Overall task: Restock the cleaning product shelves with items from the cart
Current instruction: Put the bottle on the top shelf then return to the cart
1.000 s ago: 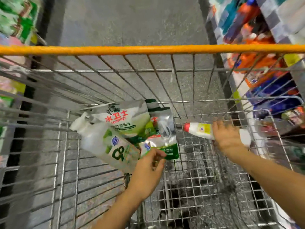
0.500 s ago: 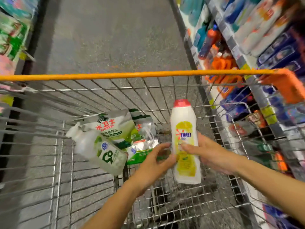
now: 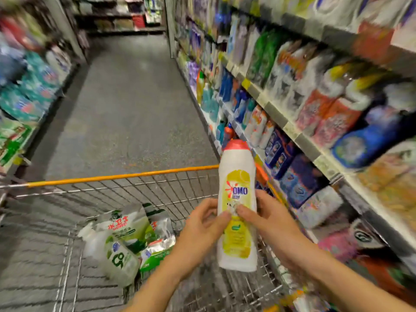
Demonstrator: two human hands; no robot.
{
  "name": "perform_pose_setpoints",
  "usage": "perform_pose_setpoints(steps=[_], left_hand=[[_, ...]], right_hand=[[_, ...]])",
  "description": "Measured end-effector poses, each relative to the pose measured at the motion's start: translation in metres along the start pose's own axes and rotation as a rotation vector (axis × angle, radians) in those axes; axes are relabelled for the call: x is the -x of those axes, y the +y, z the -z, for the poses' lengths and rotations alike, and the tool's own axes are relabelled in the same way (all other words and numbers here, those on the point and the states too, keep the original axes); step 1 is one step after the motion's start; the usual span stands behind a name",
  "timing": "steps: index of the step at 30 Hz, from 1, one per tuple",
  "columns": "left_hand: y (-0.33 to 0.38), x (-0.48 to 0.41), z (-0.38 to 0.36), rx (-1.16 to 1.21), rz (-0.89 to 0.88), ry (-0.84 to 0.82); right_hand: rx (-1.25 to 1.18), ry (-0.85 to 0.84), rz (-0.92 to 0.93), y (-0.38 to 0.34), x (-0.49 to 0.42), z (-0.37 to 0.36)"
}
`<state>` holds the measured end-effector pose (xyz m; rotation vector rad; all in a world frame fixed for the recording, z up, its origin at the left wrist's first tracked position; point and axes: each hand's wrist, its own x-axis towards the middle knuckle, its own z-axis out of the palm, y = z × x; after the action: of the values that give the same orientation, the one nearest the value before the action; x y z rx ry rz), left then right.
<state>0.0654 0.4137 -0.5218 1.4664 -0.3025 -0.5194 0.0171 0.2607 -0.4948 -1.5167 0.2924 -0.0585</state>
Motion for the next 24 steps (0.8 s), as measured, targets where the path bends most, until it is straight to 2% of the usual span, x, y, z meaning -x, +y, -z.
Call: perform_pose_setpoints(steps=[13, 24], left_hand=[[0.202, 0.026, -0.18, -0.042, -0.415, -0.318], [0.334, -0.014, -0.297, 0.083, -0.673, -0.616]], right_hand=[[0.142, 0.318, 0.45, -0.211, 0.146, 0.124], [0.365, 0.577, 0.681, -0.348, 0.185, 0.201]])
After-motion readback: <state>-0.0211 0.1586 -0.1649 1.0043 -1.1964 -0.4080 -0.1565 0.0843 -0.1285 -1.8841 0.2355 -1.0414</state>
